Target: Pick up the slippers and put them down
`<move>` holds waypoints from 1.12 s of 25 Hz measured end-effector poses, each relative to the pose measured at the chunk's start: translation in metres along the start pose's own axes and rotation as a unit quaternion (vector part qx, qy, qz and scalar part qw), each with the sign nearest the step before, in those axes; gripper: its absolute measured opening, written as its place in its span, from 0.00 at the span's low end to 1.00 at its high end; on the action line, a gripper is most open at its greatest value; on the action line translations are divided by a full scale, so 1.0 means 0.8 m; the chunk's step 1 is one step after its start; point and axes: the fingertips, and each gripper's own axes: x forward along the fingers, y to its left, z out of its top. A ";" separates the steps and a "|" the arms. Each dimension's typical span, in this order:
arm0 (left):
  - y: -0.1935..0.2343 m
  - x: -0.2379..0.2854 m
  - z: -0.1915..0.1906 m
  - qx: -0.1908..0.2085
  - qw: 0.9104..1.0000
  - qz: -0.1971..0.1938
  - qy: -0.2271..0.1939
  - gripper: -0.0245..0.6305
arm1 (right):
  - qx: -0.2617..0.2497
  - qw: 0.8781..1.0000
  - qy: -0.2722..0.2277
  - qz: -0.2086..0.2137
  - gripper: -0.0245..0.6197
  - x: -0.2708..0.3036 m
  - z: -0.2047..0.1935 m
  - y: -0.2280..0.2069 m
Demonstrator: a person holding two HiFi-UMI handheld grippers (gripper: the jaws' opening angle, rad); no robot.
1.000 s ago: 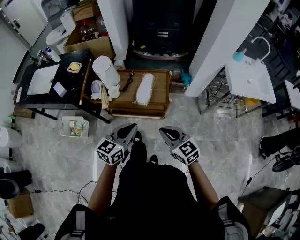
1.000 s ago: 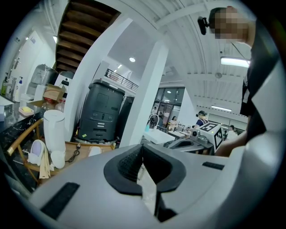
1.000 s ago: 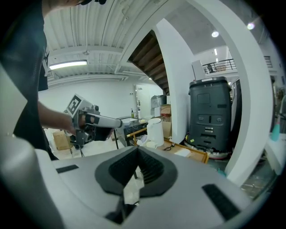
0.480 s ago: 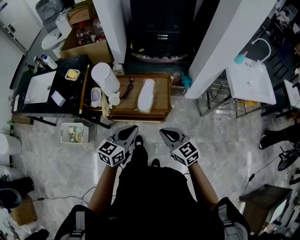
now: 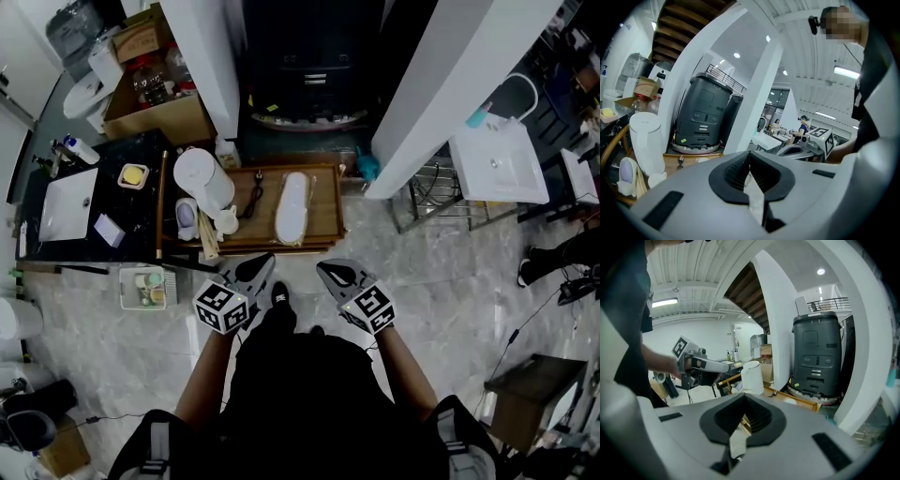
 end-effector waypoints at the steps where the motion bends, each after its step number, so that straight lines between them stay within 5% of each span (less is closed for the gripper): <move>1: 0.007 0.004 0.002 0.000 1.000 -0.004 0.002 0.06 | 0.000 1.000 0.002 -0.003 0.05 0.006 0.002 -0.004; 28: 0.125 0.042 0.016 0.005 0.995 -0.080 0.054 0.06 | 0.031 0.998 0.004 -0.062 0.05 0.126 0.037 -0.051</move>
